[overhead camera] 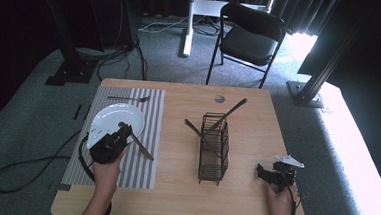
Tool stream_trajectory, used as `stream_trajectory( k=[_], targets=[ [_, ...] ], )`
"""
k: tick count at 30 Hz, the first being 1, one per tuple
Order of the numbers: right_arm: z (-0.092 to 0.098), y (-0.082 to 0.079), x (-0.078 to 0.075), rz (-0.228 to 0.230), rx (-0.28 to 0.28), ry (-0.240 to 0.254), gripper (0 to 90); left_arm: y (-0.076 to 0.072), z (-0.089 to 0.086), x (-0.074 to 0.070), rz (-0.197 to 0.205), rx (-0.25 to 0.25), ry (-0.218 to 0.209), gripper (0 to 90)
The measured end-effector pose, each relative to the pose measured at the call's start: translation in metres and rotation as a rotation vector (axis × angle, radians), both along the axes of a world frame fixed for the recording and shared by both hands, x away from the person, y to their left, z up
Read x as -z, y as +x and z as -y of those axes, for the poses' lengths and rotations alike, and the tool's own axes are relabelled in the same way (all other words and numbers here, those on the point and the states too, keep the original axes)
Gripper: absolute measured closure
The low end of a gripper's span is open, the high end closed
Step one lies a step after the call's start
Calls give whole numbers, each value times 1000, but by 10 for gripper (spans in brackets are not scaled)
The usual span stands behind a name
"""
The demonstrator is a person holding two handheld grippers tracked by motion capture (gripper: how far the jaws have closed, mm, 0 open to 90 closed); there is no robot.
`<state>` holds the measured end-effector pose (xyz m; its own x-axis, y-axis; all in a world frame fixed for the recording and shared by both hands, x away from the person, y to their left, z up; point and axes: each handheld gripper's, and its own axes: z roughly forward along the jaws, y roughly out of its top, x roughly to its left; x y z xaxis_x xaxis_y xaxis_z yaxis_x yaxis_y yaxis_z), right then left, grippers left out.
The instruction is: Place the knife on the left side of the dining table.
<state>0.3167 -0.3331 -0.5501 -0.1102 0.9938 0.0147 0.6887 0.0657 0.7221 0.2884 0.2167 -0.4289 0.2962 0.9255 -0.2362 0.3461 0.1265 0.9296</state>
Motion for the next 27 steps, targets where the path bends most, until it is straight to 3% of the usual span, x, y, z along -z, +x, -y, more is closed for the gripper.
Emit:
stream_trajectory(
  k=[11,15,22,27],
  targets=[
    [0,0,0,0,0,-1,119,-10,-24,9,6,-88,-20,765],
    [0,0,0,0,0,-1,119,-10,-35,14,9,-121,-54,761],
    [0,0,0,0,0,0,119,-10,-41,16,19,-157,-46,738],
    [0,0,0,0,0,0,119,-11,-49,21,-3,-188,-43,700]
  ],
)
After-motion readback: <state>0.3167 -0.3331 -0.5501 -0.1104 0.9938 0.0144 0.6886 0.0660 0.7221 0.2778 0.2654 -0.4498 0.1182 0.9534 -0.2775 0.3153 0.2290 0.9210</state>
